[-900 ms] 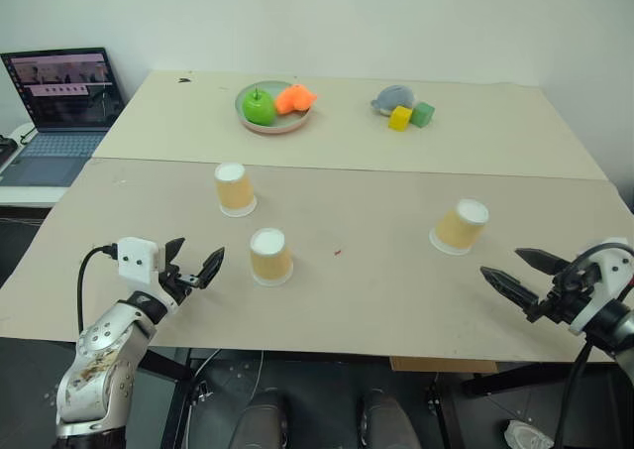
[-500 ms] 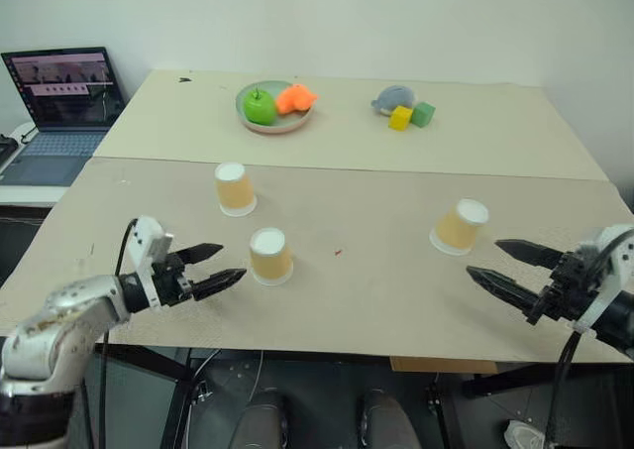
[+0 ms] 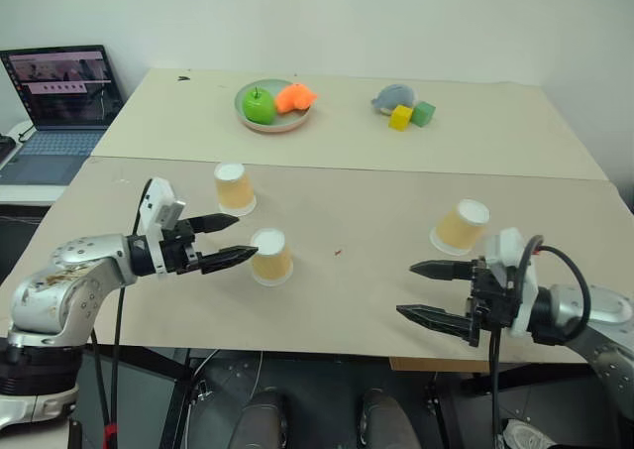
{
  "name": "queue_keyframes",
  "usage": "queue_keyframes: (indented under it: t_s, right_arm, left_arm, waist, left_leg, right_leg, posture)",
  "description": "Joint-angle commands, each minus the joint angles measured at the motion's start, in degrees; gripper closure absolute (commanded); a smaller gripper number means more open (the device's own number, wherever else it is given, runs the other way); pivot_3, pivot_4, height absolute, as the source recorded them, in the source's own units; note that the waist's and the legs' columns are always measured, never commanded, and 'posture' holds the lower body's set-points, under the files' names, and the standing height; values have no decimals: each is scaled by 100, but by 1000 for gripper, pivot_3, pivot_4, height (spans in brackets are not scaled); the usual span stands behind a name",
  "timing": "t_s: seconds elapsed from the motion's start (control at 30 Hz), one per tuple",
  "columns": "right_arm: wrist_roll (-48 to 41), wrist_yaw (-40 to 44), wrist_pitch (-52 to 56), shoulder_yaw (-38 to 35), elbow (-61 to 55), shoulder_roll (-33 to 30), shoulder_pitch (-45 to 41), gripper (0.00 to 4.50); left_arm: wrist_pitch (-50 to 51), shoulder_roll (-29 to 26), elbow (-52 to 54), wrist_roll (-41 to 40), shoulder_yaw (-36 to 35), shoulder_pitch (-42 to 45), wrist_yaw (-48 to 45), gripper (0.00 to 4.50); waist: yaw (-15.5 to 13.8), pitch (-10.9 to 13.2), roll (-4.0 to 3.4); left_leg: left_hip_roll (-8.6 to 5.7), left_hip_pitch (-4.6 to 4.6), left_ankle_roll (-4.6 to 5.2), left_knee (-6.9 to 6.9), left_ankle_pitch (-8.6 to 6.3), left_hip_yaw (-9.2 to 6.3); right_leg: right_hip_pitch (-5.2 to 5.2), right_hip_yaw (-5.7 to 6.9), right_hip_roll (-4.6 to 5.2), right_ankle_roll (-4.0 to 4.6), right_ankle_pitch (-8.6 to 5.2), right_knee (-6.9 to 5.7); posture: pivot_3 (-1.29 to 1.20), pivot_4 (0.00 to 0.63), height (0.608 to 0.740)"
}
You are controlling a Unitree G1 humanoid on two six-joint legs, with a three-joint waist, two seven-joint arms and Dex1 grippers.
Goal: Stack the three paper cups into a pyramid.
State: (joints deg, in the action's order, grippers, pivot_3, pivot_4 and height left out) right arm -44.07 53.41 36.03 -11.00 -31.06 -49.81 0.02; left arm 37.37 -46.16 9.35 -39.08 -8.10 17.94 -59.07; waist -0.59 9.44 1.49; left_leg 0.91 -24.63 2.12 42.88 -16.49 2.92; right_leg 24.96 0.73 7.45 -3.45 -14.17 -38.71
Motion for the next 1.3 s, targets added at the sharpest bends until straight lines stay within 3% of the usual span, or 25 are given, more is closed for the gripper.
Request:
queue_keyframes:
  t_s: [0.03,0.57,0.97,1.3]
  right_arm:
    - [208,137,-340,128,172,108,-279,0]
    - [420,257,-477,145,354,435,-400,0]
    - [294,54,-397,-4,175,564,-267,0]
    - [212,-61,-366,-115,143,631,-286,0]
  left_arm:
    - [-70,-18,236,28,85,42,-133,50]
    - [-254,-26,382,278,337,-114,-382,50]
    - [-1655,839,-427,1473,726,367,265,50]
    - [-1611,1046,-502,1481,731,459,255,50]
  waist:
    - [4,1,1]
    - [1,1,1]
    - [-8,1,2]
    - [-2,1,2]
  left_leg:
    - [-1,0,0,0,0,0]
    - [0,2,0,1,0,0]
    - [-5,1,0,4,1,0]
    - [-4,1,0,4,1,-1]
  right_leg:
    - [0,0,0,0,0,-1]
    - [0,0,0,0,1,-5]
    - [-2,1,0,-2,2,-5]
    - [-1,1,0,-2,2,-6]
  posture:
    - [0,150,678]
    - [0,150,678]
    - [0,150,678]
    - [0,150,678]
